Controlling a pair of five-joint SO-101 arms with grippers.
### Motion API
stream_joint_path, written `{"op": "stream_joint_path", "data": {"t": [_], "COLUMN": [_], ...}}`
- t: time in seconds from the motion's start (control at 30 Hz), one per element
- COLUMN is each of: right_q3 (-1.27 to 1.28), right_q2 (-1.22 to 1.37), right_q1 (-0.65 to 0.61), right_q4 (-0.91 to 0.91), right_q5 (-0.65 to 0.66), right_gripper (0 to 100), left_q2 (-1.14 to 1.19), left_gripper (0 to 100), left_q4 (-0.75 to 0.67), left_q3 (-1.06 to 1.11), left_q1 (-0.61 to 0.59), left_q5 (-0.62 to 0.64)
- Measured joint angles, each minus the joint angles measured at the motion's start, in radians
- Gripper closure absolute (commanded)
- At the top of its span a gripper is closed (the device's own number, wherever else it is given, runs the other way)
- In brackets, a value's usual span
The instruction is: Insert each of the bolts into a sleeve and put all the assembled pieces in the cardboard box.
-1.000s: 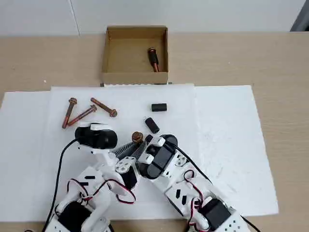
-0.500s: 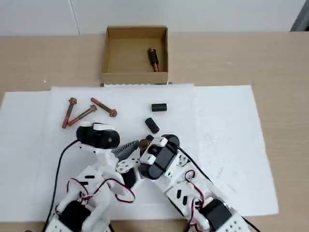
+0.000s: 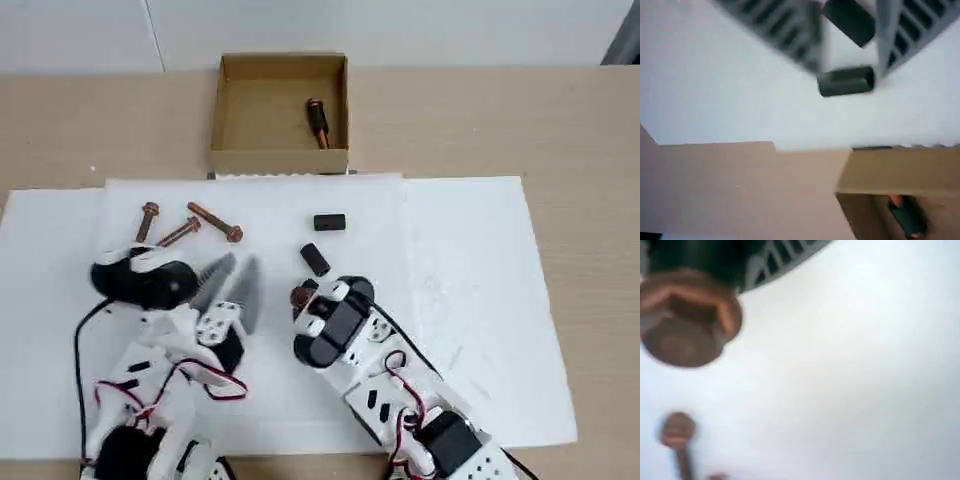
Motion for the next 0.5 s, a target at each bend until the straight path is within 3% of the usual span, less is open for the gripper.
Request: {"op": "stream_joint_path", "data": {"t": [0.2, 0.5], "right_q3": [0.0, 0.0], "right_q2": [0.0, 0.0], "right_q1": [0.169, 0.405], "right_q4": [0.0, 0.0], "right_q5": [-0.081, -0.172], "right_gripper": [99.6, 99.5], "left_q2": [0.0, 0.0], "left_gripper": [100, 100], "left_q4": [0.005, 0.005], "left_q3": [0.003, 0.218], "left_q1": [-0.132, -0.295], "left_q5": [-0.112, -0.292]}}
